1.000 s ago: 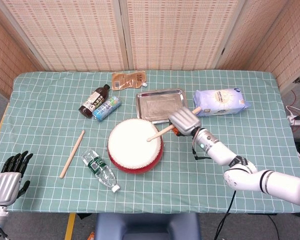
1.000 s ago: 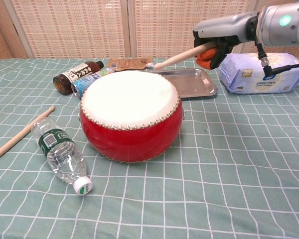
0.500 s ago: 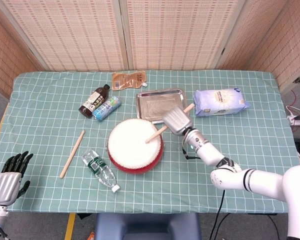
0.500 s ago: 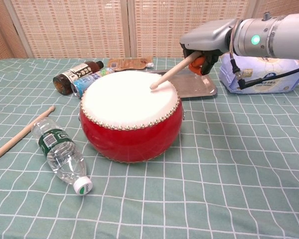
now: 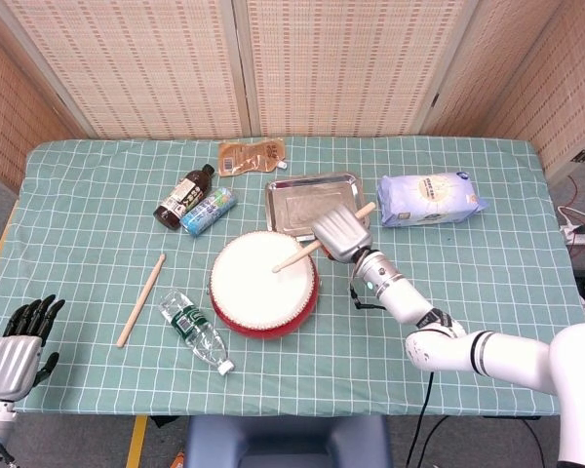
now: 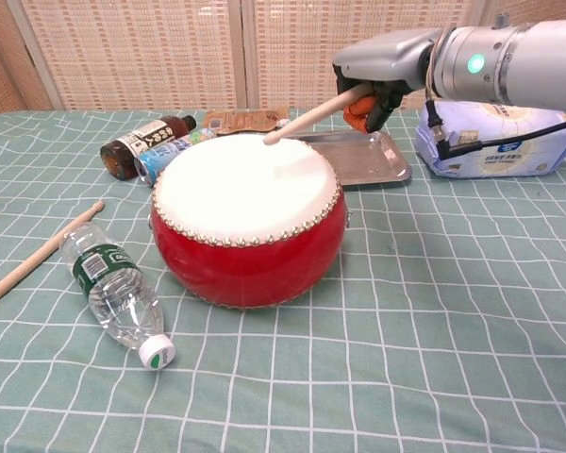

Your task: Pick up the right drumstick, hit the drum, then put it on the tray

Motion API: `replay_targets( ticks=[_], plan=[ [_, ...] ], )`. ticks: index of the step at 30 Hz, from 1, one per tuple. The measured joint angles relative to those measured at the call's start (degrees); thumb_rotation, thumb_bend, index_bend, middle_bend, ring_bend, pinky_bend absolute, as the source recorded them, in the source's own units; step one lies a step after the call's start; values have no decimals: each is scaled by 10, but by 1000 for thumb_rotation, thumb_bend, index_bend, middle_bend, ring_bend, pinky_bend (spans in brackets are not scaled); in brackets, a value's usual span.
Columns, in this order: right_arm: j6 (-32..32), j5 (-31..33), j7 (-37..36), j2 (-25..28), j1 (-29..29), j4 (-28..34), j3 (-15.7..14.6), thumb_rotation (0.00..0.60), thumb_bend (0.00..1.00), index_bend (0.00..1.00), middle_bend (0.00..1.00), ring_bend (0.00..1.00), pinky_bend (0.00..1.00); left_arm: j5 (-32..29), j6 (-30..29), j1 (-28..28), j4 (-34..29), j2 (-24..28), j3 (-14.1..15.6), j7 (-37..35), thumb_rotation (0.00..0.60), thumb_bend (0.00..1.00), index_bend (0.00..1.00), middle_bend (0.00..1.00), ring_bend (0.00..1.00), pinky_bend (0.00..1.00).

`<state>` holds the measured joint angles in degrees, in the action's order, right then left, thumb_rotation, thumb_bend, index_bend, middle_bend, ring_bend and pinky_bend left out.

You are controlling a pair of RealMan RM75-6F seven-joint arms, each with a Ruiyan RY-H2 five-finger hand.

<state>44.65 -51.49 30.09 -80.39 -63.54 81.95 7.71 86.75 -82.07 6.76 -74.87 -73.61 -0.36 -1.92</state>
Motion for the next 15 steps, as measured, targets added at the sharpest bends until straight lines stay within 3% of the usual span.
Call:
replay_targets(
  ticks=[7, 10, 15],
  plan=[
    [10, 21, 114, -17, -12, -13, -18, 600, 1000, 1000, 1000, 1000, 982, -3, 0, -1, 2, 0, -1, -1, 600, 309, 52, 0, 0, 72],
    [19, 20, 91, -19, -6, -8, -5, 600, 1000, 1000, 1000, 1000, 982, -2, -2, -1, 1, 1, -1, -1, 600, 309, 52, 0, 0, 72],
    [19, 13, -26, -13, 6, 6, 20, 600, 1000, 1000, 1000, 1000, 982, 3, -4, 0, -3, 1, 0, 1, 600, 309, 52, 0, 0, 72]
  ],
)
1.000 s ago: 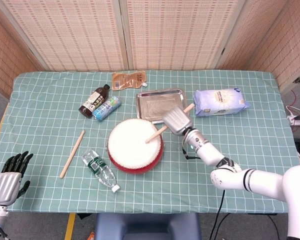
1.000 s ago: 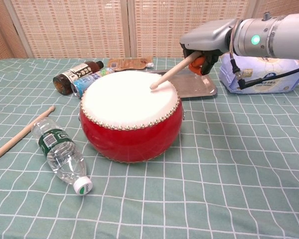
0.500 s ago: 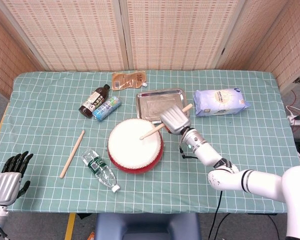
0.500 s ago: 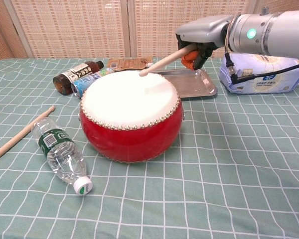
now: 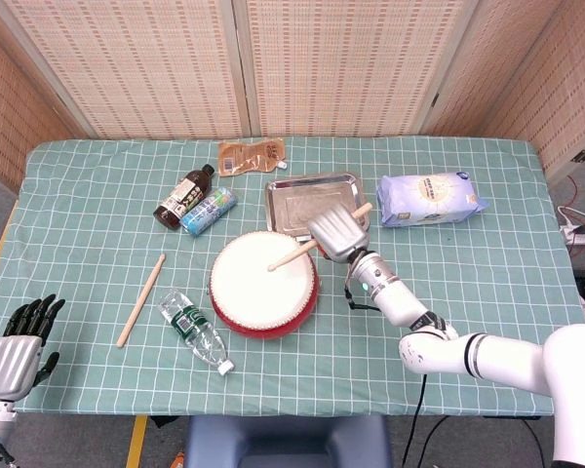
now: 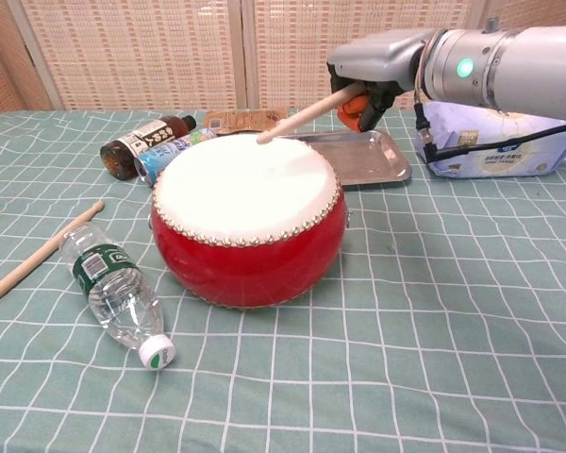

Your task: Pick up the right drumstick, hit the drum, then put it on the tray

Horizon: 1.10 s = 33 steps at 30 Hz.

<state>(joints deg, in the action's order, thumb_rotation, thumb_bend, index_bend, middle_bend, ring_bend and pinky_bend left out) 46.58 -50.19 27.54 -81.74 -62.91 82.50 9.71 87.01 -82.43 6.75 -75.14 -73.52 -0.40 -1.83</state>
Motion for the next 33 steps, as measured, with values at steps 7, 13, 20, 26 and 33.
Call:
replay_targets(
  ticks=[7, 13, 20, 26, 33],
  plan=[
    [-5, -13, 4, -6, -4, -13, -14, 600, 1000, 1000, 1000, 1000, 939, -4, 2, -2, 1, 0, 1, 0, 600, 309, 52, 0, 0, 72],
    [5, -12, 144, -24, -13, -38, -39, 600, 1000, 1000, 1000, 1000, 924, -2, 2, -2, 3, -2, 1, -4, 600, 309, 52, 0, 0, 72],
    [31, -36, 98, -29, 3, -30, -12, 600, 1000, 1000, 1000, 1000, 926, -2, 0, -2, 3, -3, 1, -2, 600, 308, 52, 0, 0, 72],
    [28, -54, -52, -27, 13, -26, 4, 600, 1000, 1000, 1000, 1000, 926, -2, 2, -1, 2, -3, 1, 0, 600, 309, 52, 0, 0, 72],
    [20, -63, 14, -40, 5, -50, -14, 600, 1000, 1000, 1000, 1000, 926, -5, 6, -1, 2, -3, 1, 2, 600, 308, 52, 0, 0, 72]
  ],
)
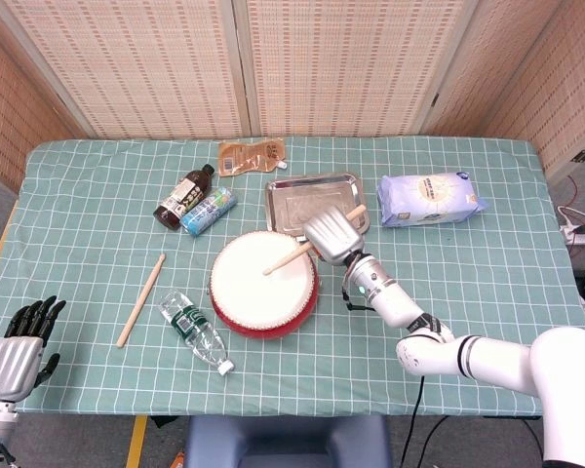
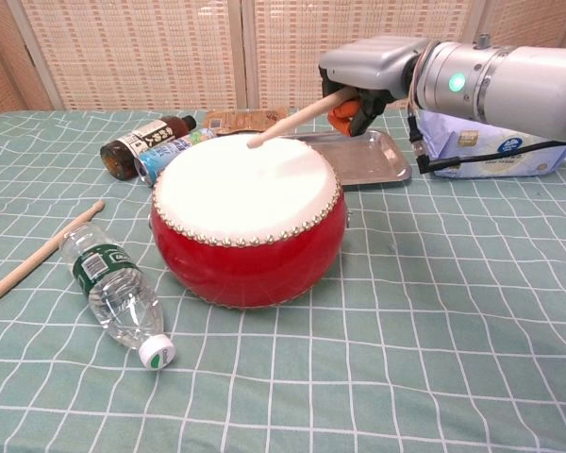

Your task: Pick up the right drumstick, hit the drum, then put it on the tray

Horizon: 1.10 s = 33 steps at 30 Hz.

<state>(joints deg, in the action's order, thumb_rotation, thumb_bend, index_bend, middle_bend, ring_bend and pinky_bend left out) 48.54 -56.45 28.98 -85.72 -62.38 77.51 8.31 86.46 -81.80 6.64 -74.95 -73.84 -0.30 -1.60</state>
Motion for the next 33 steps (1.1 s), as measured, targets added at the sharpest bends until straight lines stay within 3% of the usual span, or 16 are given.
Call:
replay_targets(
  ticks=[4, 7, 10, 17, 20, 28, 33],
  plan=[
    [5, -2, 99, -10, -4, -13, -9, 600, 1000, 1000, 1000, 1000, 925, 1, -1, 0, -1, 0, 1, 1, 600, 309, 52, 0, 0, 72],
    [17, -10, 127, -13, -2, -15, -5, 600, 1000, 1000, 1000, 1000, 926, 1, -3, -1, -1, -1, 0, 0, 600, 308, 52, 0, 0, 72],
    [31, -21, 98, -12, 5, -10, 7, 600, 1000, 1000, 1000, 1000, 926, 2, -4, 0, -1, -1, -1, 0, 600, 309, 52, 0, 0, 72],
    [41, -46, -54, -7, 18, -3, 25, 600, 1000, 1000, 1000, 1000, 925, 4, -4, 0, -2, -1, 0, 0, 600, 309, 52, 0, 0, 72],
    [32, -50, -47, -12, 18, -10, 20, 600, 1000, 1000, 1000, 1000, 925, 3, -2, 0, 0, -1, 1, 0, 600, 310, 52, 0, 0, 72],
    [27, -60, 70, -42, 16, -58, 1, 600, 1000, 1000, 1000, 1000, 926, 2, 0, 0, 0, -1, 2, 0, 600, 308, 52, 0, 0, 72],
    [37, -63, 10, -43, 25, -49, 23, 600, 1000, 1000, 1000, 1000, 926, 3, -2, 1, -1, -1, 0, -1, 600, 308, 52, 0, 0, 72]
  ],
)
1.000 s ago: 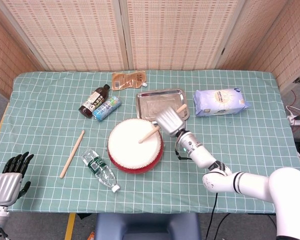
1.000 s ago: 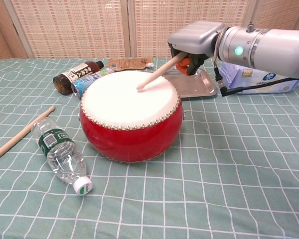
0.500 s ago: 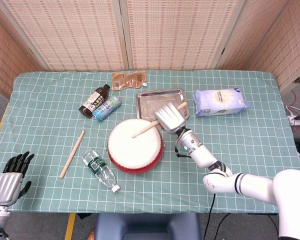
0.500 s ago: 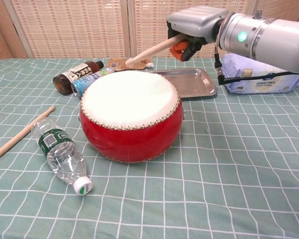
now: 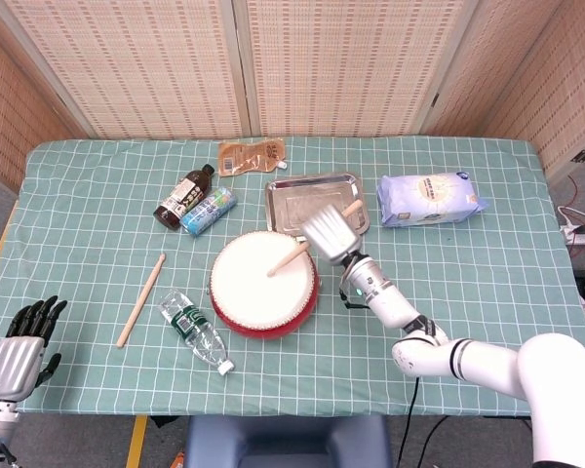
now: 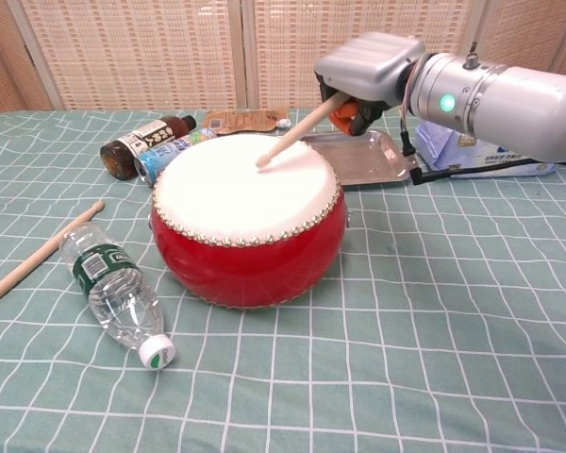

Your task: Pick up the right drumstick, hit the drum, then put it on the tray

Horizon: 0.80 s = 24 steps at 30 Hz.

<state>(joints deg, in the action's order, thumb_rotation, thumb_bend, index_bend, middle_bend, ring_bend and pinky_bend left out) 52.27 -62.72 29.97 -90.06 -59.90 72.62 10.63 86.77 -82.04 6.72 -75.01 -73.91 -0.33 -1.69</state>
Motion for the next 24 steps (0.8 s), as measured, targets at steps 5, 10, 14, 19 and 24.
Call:
replay_targets(
  ticks=[5, 10, 14, 19, 24],
  plan=[
    [-1, 3, -129, 9, 12, 25, 32, 600, 1000, 1000, 1000, 1000, 926, 2, 0, 1, 1, 0, 1, -1, 600, 308, 52, 0, 0, 72],
    [-10, -2, -147, 9, 14, 23, 29, 600, 1000, 1000, 1000, 1000, 926, 1, 1, 2, 2, -1, 0, -2, 600, 308, 52, 0, 0, 72],
    [-20, -10, -75, 2, 9, 4, 11, 600, 1000, 1000, 1000, 1000, 926, 1, 1, 1, 3, -1, 1, -2, 600, 308, 52, 0, 0, 72],
    [-31, -15, 22, -12, 1, -24, -13, 600, 1000, 1000, 1000, 1000, 926, 0, 1, 1, 2, 0, 0, -2, 600, 308, 52, 0, 0, 72],
    [-17, -10, -3, -15, 9, -13, 8, 600, 1000, 1000, 1000, 1000, 926, 1, -1, 1, 3, 0, -1, -3, 600, 307, 52, 0, 0, 72]
  ],
)
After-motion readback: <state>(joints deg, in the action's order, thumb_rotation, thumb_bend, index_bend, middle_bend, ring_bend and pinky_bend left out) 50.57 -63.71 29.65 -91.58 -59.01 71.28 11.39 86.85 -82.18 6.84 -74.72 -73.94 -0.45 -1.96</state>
